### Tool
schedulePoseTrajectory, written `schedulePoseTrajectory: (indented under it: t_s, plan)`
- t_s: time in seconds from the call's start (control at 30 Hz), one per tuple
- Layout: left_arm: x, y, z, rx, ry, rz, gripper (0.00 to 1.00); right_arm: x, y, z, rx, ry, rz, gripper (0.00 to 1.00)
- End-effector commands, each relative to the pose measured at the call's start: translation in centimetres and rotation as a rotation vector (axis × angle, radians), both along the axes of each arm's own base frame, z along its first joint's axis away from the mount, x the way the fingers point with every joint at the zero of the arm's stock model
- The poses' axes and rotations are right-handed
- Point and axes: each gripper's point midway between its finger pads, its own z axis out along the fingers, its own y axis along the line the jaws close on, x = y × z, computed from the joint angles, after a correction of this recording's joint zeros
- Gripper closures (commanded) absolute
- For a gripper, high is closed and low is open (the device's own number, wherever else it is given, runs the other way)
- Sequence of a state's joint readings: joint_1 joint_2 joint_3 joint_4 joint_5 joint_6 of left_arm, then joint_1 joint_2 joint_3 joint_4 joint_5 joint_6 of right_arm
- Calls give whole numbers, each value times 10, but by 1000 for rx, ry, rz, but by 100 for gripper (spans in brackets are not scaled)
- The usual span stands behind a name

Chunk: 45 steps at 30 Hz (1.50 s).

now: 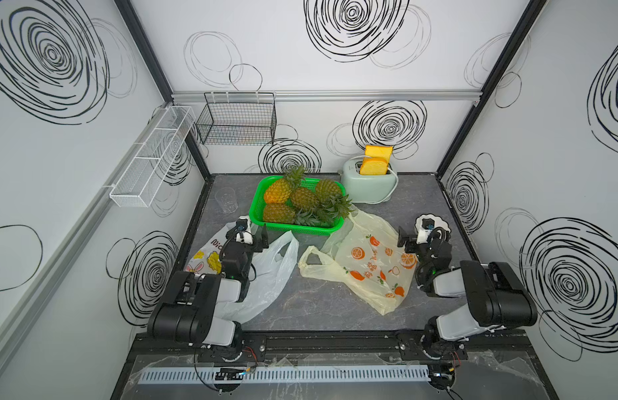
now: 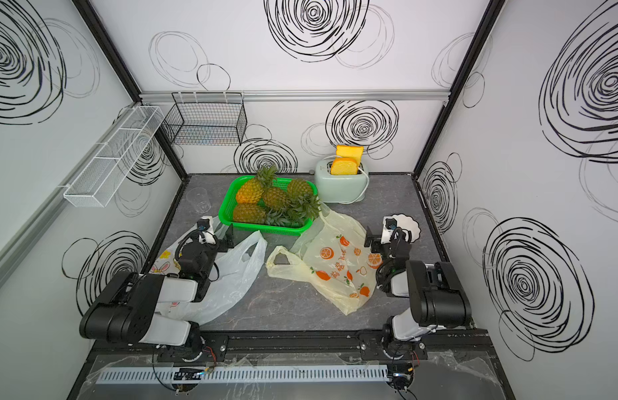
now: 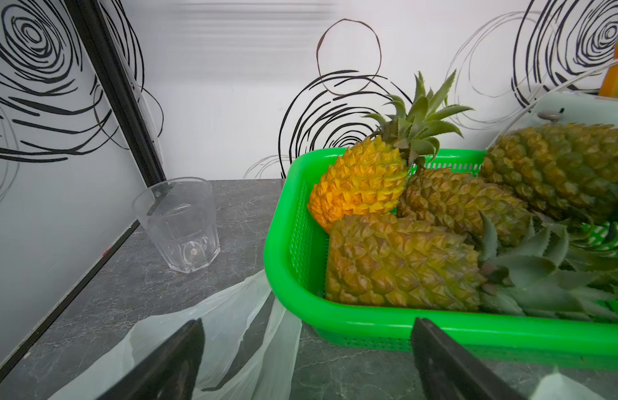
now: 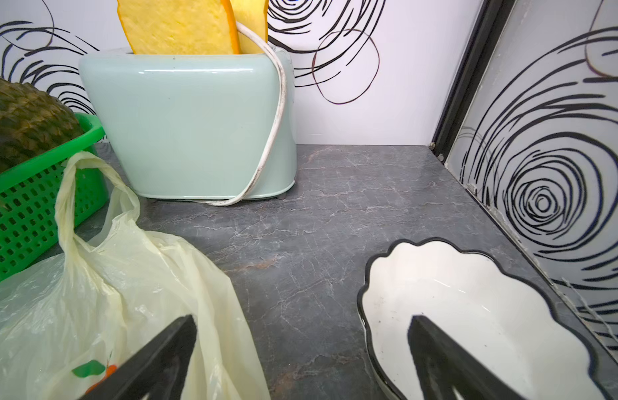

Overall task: Place the pineapple into a plastic bag & tie a knot
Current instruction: Open the plastic bag at the center of the board.

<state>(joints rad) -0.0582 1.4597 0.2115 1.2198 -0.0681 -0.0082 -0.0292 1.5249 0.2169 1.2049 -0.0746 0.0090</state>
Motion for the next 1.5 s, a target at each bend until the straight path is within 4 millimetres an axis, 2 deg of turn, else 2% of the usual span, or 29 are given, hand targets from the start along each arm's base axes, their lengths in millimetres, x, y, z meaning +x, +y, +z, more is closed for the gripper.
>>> schedulePoseTrajectory:
  t_s: [0.0,0.53,0.63,0.77,0.93,1.07,1.13,1.23,1.3,1.4,1.47]
  plan:
    - [2,1,11,3,-46,1,3,2,1,12,-11,-43,5,1]
    - [2,3,11,-15,-48,-14,3,2,1,12,-5,-42,11,1]
    - [-2,3,17,-27,-66,-37,3,0,-7,24,3,-59,-39,1]
    - [-7,14,32,-38,-65,26,3,-7,-10,42,16,-49,-56,1]
    - [-23,38,53,-56,-74,160,3,-14,-31,41,215,59,-175,1]
    - [-32,42,66,-101,-56,184,3,-14,-42,32,406,214,-237,1]
    - [-32,38,75,-135,-44,161,3,-13,-34,32,477,261,-182,1]
    - [-31,19,84,-195,-5,78,3,-15,-20,34,543,318,-137,0]
    - [-28,6,93,-232,7,25,3,-17,-9,39,575,332,-109,4]
    - [-25,-16,103,-276,58,-44,2,-19,19,51,547,349,-55,6]
    - [-26,-38,105,-298,105,-109,3,-22,44,56,503,386,-6,7]
